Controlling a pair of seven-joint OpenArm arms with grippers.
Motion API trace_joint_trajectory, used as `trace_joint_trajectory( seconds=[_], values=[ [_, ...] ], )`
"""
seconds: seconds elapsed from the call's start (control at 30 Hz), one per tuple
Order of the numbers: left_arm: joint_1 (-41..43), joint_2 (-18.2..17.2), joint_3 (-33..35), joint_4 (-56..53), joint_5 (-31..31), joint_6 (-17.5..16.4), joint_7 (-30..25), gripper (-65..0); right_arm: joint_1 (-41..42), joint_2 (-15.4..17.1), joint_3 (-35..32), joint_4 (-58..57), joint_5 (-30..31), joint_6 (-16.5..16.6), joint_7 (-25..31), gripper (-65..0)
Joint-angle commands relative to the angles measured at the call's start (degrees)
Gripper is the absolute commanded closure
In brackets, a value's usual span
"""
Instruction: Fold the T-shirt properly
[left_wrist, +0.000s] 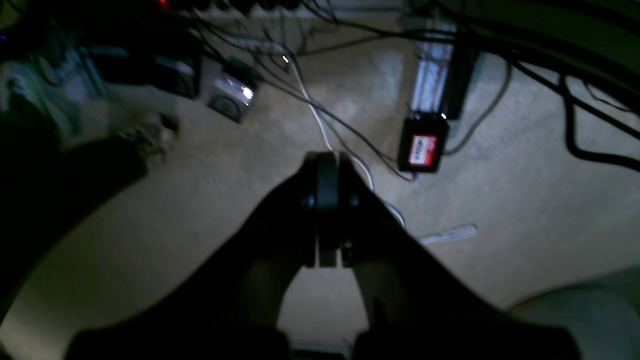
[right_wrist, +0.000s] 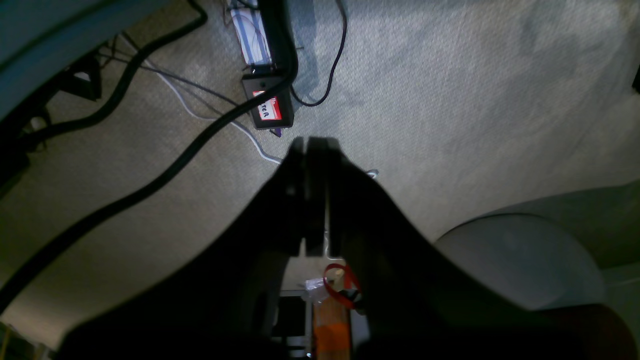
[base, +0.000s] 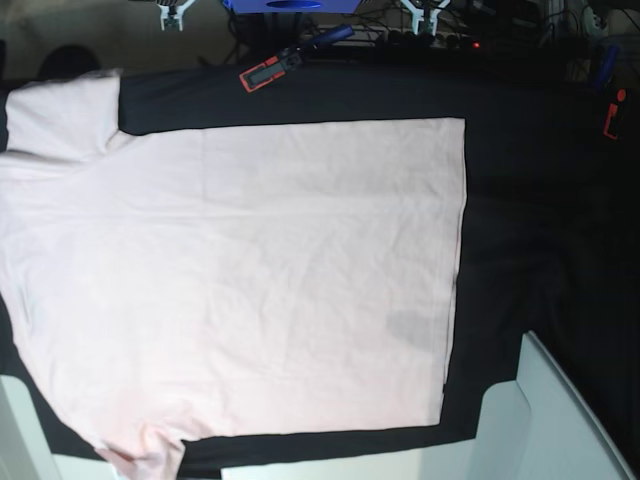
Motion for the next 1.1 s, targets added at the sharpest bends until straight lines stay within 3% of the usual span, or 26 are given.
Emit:
trace_joint_trajectory(
  seconds=[0.0, 0.2, 0.57, 0.8, 0.97, 1.07],
  values=[
    [1.9, -0.2, 0.0, 2.4, 0.0, 0.3, -0.1, 0.0, -1.2, 0.0, -0.1, 0.0, 0.0, -0.1, -0.9, 0.0],
    [9.4, -0.2, 0.0, 14.3, 0.0, 0.3, -0.1, 0.0, -4.9, 1.8, 0.5, 5.0, 0.4, -0.1, -3.3, 0.0],
    [22.2, -6.4, 0.0, 34.6, -0.1, 0.3, -0.1, 0.0, -29.4, 1.8, 1.6, 42.9, 0.4, -0.2, -3.5, 0.0],
    [31.1, -6.5, -0.1, 53.3, -0.1, 0.3, -0.1, 0.0, -38.5, 2.1, 3.9, 61.6, 0.4, -0.4, -3.5, 0.0],
    [35.2, -6.5, -0.1, 63.9, -0.1, 0.3, -0.1, 0.0, -42.8, 1.6, 11.9, 73.2, 0.4, -0.4, -3.7, 0.0],
    [37.0, -6.5, -0.6, 69.3, -0.2, 0.4, 0.3, 0.0, -43.2, 1.6, 15.6, 79.4, 0.4, -0.4, -8.6, 0.0]
  ],
)
